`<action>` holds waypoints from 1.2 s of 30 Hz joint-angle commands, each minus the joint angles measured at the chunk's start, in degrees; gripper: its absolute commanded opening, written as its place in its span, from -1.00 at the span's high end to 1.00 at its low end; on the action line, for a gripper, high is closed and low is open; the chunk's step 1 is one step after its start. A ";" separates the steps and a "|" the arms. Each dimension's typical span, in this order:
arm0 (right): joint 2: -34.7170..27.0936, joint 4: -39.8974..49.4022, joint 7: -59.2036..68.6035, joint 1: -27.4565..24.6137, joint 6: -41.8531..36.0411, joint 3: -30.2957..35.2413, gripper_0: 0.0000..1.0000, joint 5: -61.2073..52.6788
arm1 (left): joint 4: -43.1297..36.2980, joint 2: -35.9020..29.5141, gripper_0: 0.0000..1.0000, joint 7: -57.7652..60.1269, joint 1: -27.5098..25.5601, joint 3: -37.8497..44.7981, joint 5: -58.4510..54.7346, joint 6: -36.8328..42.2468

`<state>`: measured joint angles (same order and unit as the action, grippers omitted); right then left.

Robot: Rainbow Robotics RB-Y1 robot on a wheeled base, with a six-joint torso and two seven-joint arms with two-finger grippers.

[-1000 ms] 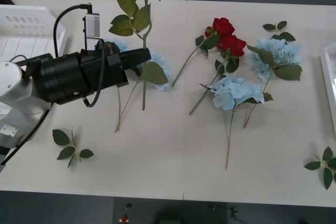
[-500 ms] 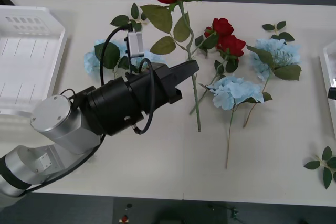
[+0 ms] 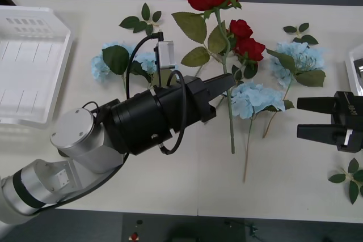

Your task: Put the red flowers into the right box and the blue flowers into the left box

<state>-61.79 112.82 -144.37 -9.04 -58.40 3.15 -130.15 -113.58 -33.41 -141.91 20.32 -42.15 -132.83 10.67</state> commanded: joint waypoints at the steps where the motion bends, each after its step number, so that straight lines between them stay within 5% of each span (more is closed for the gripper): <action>1: -0.26 1.08 -0.03 5.35 1.01 -5.96 -1.00 -0.98 | 1.79 2.74 1.00 -1.88 4.11 -1.27 0.47 0.14; 12: -0.26 1.08 1.72 13.17 8.83 -19.58 -1.00 -1.86 | 7.59 6.52 1.00 -1.44 7.72 -2.94 0.47 0.14; 25: 1.33 1.08 2.08 17.74 15.68 -27.14 -1.00 -1.86 | 8.38 6.61 1.00 -0.91 7.80 -3.20 0.47 0.14; 26: 1.50 1.08 2.08 17.92 15.95 -27.41 -0.84 -1.78 | 8.29 6.61 1.00 -0.91 7.80 -3.20 0.47 0.14; 27: 1.68 1.08 2.16 18.01 15.95 -27.49 -0.33 -1.78 | 8.38 6.61 1.00 -1.00 7.80 -3.11 0.47 0.14; 29: 1.77 1.08 2.25 18.01 16.04 -27.49 1.00 -1.78 | 8.29 6.43 1.00 -0.91 7.80 -3.11 0.47 0.14; 36: 1.77 1.08 2.25 18.18 16.21 -27.49 1.00 -1.78 | 8.29 5.90 1.00 -0.91 7.80 -3.11 0.47 0.14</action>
<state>-60.09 112.90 -143.64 8.42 -42.45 -25.04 -131.61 -104.48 -27.03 -141.91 26.76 -44.53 -132.70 10.68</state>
